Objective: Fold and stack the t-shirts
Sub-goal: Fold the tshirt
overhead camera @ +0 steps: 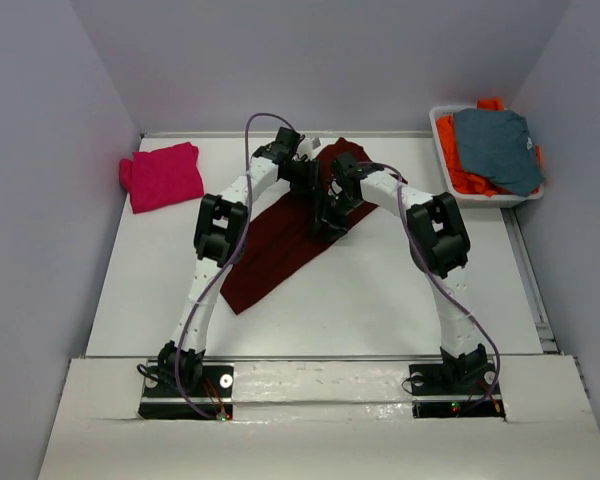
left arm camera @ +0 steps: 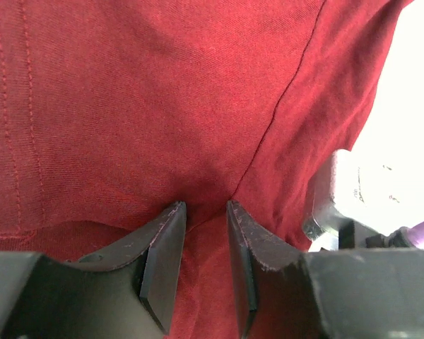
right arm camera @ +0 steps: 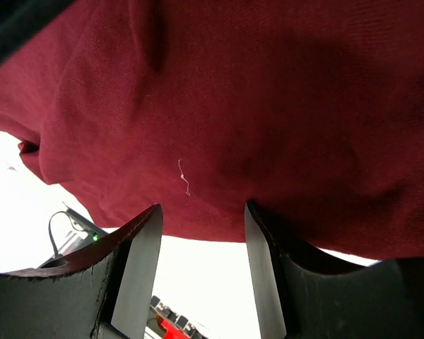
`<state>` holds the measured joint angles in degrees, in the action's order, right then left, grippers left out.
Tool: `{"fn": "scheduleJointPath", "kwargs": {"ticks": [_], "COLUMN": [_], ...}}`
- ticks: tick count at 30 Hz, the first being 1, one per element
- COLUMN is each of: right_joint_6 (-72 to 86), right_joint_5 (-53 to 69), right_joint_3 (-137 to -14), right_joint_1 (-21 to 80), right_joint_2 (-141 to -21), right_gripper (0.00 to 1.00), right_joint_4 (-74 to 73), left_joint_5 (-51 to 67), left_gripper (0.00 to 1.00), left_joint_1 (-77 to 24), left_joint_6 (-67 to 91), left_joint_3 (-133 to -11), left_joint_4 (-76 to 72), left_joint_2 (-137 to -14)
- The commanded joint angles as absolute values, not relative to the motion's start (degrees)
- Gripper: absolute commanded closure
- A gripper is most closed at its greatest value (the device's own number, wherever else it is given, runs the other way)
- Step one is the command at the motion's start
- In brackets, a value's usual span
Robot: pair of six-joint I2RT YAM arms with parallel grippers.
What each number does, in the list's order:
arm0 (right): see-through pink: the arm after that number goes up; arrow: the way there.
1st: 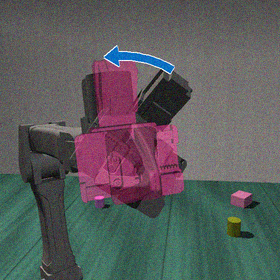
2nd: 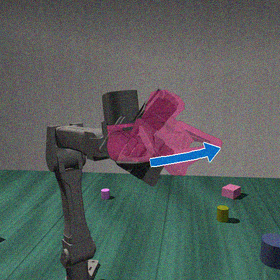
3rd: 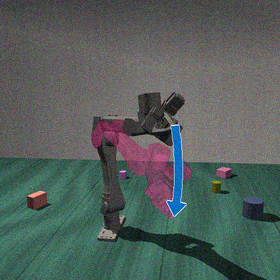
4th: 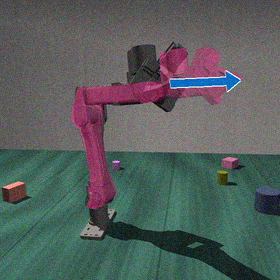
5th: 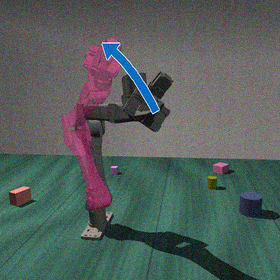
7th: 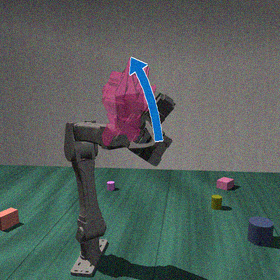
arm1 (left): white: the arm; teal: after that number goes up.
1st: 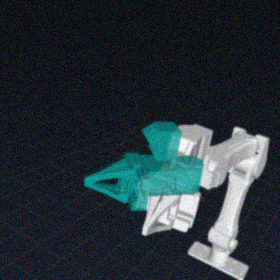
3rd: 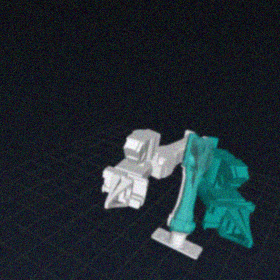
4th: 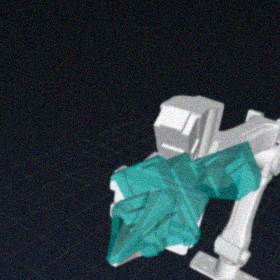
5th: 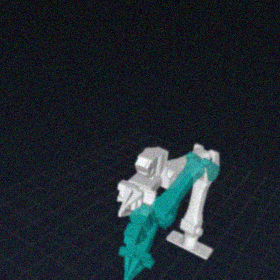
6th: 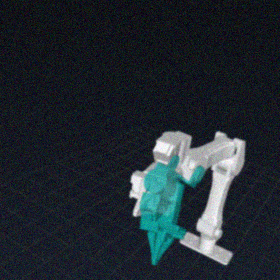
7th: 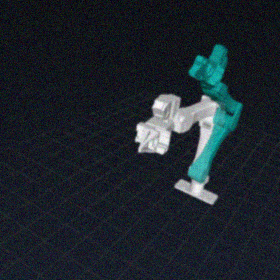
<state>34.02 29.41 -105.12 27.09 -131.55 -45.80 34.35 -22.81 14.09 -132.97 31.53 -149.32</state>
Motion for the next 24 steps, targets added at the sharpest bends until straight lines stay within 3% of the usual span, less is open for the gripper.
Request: {"fn": "scheduleJointPath", "kwargs": {"ticks": [1, 24], "right_joint_6": [34.19, 32.26], "right_joint_5": [30.76, 27.33], "right_joint_3": [-103.98, -98.18], "right_joint_1": [27.6, 24.18], "right_joint_2": [-131.31, -127.8], "right_gripper": [0.44, 0.43], "right_joint_4": [-44.21, -48.52], "left_joint_5": [26.55, 18.9], "left_gripper": [0.57, 0.58], "left_joint_1": [-21.45, -16.96], "left_joint_6": [13.27, 14.59], "left_joint_3": [-131.75, -120.68], "left_joint_4": [34.1, 33.75], "left_joint_2": [-148.71, -141.59]}}
